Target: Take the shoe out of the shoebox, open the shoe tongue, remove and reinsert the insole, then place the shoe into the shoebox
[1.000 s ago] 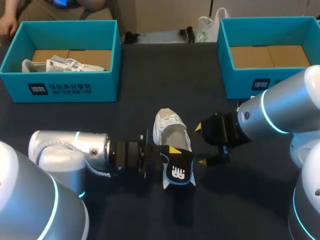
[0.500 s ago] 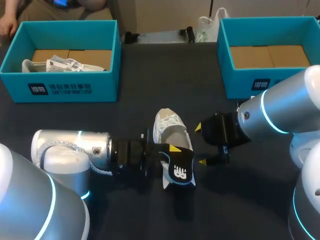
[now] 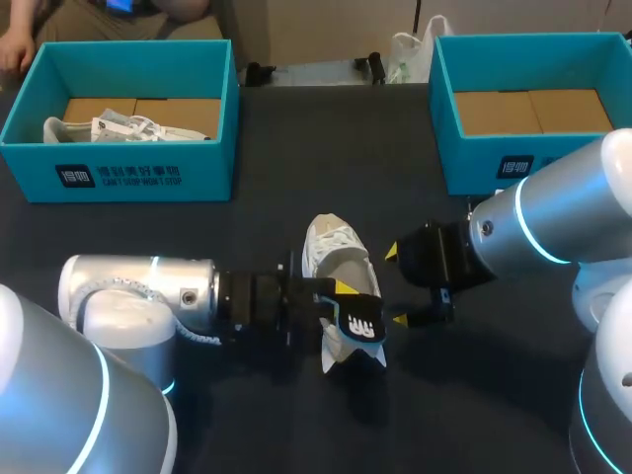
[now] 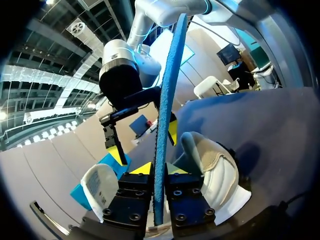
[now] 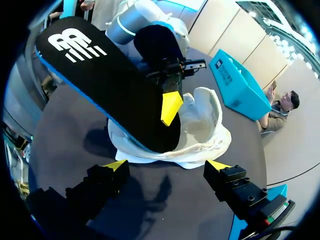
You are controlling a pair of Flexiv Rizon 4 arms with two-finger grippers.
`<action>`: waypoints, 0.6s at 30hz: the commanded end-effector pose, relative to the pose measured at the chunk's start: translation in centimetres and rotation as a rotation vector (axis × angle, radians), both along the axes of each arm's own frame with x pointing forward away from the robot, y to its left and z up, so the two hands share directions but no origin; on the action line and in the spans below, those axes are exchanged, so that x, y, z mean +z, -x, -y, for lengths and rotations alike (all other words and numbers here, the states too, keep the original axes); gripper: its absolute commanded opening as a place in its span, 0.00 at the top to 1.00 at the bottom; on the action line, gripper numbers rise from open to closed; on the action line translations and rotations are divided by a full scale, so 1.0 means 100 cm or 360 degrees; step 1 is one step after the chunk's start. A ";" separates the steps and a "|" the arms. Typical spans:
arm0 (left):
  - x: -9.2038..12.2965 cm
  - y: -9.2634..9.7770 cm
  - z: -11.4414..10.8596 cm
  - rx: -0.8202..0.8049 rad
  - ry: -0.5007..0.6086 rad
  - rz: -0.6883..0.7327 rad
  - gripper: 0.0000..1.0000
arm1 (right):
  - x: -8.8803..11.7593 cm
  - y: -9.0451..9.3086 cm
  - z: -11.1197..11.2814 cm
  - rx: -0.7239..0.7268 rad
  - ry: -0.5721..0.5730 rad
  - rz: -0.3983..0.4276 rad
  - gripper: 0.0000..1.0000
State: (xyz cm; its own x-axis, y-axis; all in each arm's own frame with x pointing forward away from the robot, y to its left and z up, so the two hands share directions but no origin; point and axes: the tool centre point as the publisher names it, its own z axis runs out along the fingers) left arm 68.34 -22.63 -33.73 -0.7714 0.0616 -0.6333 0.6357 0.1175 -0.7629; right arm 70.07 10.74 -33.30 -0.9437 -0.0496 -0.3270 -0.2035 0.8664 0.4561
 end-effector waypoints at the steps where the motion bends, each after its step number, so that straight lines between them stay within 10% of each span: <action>1: 0.009 0.004 -0.006 -0.0004 -0.0002 0.0003 0.85 | 0.000 0.001 0.001 0.0004 -0.0005 0.0000 0.00; 10: 0.026 0.016 -0.014 -0.0026 0.0012 -0.0014 0.83 | 0.000 0.001 0.001 0.0004 -0.0005 0.0000 0.00; 18: 0.021 0.023 -0.011 -0.0084 -0.0039 -0.0041 1.00 | 0.000 0.001 0.001 0.0004 -0.0005 0.0000 0.00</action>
